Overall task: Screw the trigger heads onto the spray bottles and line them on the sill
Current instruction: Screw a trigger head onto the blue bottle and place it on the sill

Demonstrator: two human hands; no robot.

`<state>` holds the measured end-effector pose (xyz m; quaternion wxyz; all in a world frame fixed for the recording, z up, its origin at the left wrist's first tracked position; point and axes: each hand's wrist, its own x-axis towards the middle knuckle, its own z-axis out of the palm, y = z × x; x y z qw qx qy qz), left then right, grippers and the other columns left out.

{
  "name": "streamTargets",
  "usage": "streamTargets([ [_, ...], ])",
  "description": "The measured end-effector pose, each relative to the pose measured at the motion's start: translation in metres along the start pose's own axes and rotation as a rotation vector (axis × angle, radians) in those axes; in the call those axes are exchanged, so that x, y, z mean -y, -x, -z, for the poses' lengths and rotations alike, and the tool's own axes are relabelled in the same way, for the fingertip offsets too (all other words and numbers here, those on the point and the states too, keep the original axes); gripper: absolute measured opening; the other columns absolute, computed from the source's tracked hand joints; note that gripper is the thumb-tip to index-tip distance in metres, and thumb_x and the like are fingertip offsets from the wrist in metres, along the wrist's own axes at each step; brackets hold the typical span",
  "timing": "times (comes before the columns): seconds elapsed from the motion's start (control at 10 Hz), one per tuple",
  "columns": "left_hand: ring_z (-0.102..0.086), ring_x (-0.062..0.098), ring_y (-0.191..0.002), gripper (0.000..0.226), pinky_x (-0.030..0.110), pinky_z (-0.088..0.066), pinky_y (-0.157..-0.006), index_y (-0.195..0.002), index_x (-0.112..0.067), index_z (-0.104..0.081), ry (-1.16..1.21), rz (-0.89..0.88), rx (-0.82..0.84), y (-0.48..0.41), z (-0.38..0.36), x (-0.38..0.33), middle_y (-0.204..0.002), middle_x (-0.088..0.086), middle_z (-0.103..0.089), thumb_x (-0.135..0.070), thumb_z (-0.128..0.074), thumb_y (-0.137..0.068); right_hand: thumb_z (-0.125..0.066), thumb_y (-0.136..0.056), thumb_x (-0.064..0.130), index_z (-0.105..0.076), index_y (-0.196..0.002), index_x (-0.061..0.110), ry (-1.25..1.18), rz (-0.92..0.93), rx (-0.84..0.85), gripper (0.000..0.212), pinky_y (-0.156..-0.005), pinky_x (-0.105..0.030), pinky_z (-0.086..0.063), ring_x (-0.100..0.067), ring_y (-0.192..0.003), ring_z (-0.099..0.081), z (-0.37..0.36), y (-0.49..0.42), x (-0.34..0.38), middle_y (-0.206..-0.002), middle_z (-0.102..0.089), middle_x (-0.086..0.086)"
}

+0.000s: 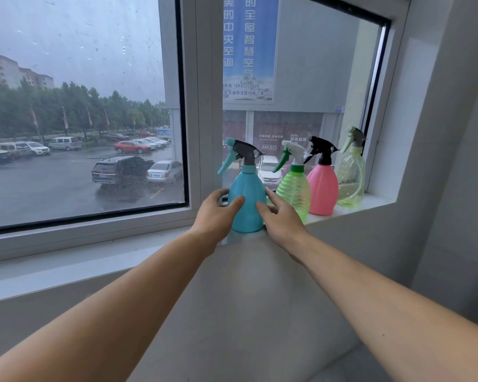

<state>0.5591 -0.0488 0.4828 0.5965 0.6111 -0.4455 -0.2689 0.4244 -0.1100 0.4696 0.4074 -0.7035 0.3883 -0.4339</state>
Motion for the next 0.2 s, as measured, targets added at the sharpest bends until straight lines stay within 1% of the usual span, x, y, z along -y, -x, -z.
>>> streamTargets([
  [0.1, -0.064, 0.028, -0.125, 0.063, 0.043, -0.053, -0.108, -0.151, -0.018, -0.047, -0.032, 0.002, -0.002, -0.0020, -0.0003, 0.0061, -0.142, 0.013, -0.062, -0.038, -0.068, -0.096, -0.054, -0.097, 0.035, -0.030, -0.152, 0.034, -0.015, -0.005, 0.004, 0.060, -0.103, -0.037, -0.050, -0.018, -0.118, -0.062, 0.0010, 0.0009, -0.0022, -0.136, -0.061, -0.005],
  [0.2, -0.059, 0.027, -0.131, 0.068, 0.038, -0.048, -0.109, -0.154, -0.016, -0.042, -0.089, -0.013, -0.053, 0.0011, 0.0002, 0.0061, -0.149, 0.012, -0.056, -0.041, -0.067, -0.096, -0.053, -0.098, 0.035, -0.030, -0.152, 0.034, -0.014, 0.017, -0.013, 0.059, -0.095, -0.027, -0.047, -0.014, -0.121, -0.058, 0.0037, 0.0082, 0.0012, -0.141, -0.057, -0.004],
])
